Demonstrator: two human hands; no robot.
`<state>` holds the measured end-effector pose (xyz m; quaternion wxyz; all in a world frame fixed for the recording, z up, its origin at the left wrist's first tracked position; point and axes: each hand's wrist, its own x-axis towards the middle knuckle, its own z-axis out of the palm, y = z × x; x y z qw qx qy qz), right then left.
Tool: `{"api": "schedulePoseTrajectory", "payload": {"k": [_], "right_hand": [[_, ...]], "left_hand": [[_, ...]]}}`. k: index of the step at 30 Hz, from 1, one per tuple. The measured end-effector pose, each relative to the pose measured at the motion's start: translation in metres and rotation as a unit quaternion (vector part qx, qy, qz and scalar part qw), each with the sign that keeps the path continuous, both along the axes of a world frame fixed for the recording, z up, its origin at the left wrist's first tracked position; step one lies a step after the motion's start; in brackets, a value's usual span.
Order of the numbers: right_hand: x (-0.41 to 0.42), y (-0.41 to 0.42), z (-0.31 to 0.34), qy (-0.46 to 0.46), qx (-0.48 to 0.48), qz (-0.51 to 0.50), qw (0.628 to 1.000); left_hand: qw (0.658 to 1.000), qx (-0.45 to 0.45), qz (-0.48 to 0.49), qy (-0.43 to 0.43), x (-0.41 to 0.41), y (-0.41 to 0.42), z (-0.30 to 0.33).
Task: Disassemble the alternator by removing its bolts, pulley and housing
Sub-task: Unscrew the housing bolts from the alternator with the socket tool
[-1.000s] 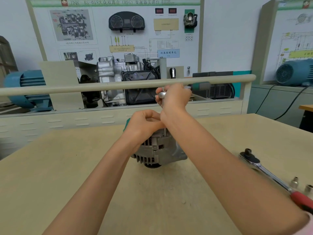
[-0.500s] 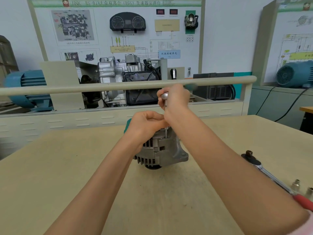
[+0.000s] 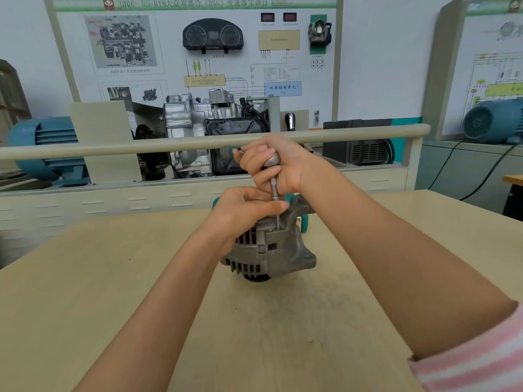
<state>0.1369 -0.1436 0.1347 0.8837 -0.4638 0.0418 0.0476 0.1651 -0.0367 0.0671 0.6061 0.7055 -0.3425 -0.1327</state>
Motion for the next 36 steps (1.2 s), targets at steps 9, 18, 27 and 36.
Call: {"api": "schedulePoseTrajectory", "payload": {"k": [9, 18, 27, 36], "right_hand": [[-0.006, 0.022, -0.012, -0.091, 0.056, -0.414, 0.904], [-0.01, -0.009, -0.004, -0.022, 0.059, -0.004, 0.998], [-0.011, 0.044, -0.026, -0.195, 0.015, -0.521, 0.831], [-0.016, 0.023, -0.017, -0.198, 0.033, -0.447, 0.872]], "left_hand": [[0.998, 0.002, 0.052, -0.035, -0.005, -0.01, -0.005], [1.0, -0.001, -0.02, -0.012, 0.0, 0.0, -0.003], [0.976, 0.035, 0.126, -0.177, -0.004, -0.016, -0.009], [0.978, 0.094, -0.021, -0.184, 0.008, 0.003, -0.004]]}}
